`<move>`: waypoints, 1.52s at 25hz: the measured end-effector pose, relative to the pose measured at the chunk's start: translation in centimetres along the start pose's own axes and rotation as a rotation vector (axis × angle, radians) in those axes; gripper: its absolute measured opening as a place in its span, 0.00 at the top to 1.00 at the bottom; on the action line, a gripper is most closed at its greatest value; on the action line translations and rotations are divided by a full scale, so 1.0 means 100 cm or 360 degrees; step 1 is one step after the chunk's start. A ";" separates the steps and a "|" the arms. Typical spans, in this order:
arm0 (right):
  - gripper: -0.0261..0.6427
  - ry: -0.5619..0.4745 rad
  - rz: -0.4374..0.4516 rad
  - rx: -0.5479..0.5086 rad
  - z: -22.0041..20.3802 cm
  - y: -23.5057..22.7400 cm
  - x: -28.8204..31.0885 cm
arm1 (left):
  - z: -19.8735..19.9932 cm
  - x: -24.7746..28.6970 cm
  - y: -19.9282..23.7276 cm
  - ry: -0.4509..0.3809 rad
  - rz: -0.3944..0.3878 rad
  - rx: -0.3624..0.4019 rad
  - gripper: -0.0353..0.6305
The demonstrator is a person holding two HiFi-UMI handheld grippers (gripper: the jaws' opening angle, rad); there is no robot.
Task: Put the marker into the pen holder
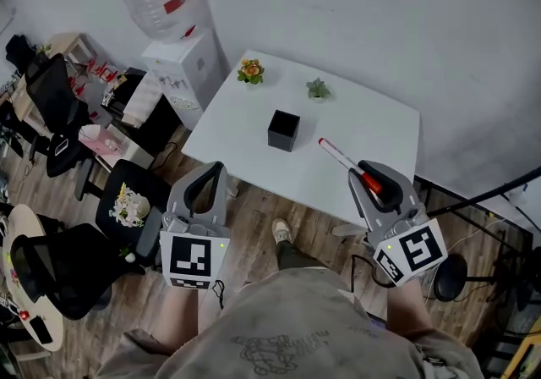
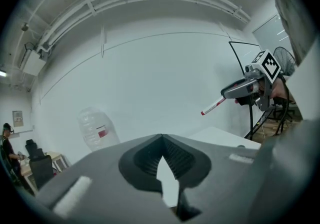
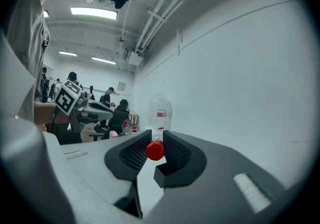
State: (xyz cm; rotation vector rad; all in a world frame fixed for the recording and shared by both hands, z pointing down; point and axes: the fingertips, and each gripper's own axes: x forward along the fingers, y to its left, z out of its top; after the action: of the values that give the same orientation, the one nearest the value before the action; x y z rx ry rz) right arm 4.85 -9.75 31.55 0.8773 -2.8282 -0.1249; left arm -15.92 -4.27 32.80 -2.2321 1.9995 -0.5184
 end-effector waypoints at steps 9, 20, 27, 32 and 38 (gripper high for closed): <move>0.81 0.0187 0.0122 0.0004 -0.028 -0.070 0.107 | -0.009 0.121 0.042 0.0113 -0.0020 0.0030 0.95; 0.81 0.0281 0.0256 -0.0022 -0.054 -0.113 0.181 | -0.023 0.206 0.048 0.0261 -0.0070 0.0059 0.95; 0.81 0.0345 0.0343 -0.0040 -0.065 -0.108 0.199 | -0.034 0.227 0.051 0.0321 -0.0093 0.0080 0.95; 0.81 0.0415 0.0329 0.0010 -0.075 -0.107 0.204 | -0.038 0.241 0.055 0.0332 -0.0119 0.0070 0.95; 0.81 0.0485 0.0286 0.0062 -0.085 -0.106 0.216 | -0.048 0.262 0.051 0.0331 -0.0267 0.0090 0.95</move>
State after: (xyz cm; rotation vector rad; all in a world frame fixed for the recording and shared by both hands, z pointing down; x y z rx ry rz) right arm -5.16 -30.92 41.60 0.5872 -2.6118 0.0819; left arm -20.15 -29.90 40.63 -2.4124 1.8667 -0.8464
